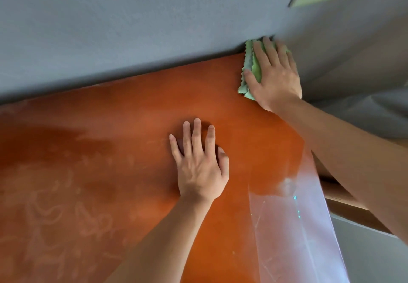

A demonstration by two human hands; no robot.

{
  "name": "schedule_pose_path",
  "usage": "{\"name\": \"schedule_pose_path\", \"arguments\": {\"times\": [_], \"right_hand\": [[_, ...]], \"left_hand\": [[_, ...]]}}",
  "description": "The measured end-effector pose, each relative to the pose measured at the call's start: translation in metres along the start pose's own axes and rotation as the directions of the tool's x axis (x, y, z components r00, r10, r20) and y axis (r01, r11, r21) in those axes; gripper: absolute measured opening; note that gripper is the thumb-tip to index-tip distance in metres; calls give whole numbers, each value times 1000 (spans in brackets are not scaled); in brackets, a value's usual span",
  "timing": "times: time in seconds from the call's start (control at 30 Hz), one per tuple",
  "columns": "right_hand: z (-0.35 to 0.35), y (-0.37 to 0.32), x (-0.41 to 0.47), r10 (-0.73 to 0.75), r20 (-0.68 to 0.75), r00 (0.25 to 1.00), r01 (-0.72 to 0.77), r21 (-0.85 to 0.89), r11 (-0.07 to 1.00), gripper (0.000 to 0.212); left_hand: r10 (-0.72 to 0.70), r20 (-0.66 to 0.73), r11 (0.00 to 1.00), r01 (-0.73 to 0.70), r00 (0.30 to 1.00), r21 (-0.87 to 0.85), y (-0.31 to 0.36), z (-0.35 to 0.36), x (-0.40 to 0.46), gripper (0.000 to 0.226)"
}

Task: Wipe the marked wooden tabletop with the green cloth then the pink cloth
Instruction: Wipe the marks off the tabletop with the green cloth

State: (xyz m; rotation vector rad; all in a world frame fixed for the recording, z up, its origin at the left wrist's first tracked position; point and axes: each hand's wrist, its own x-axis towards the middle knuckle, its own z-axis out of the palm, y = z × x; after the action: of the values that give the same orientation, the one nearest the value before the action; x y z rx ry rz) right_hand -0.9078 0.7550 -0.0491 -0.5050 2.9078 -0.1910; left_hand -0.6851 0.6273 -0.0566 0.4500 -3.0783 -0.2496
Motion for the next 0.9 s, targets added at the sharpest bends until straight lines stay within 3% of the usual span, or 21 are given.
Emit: {"name": "schedule_pose_path", "arguments": {"times": [0.33,0.9], "right_hand": [[2,-2,-15,-14,-11,1000,14,-41,999,75],[48,-19,-234,-155,-16,988,155,-1,988,70]], "left_hand": [[-1,2,1000,1,1000,-10,2,0,-2,55],[8,-8,1000,-8,1000,-29,3,-1,-4,58]]}}
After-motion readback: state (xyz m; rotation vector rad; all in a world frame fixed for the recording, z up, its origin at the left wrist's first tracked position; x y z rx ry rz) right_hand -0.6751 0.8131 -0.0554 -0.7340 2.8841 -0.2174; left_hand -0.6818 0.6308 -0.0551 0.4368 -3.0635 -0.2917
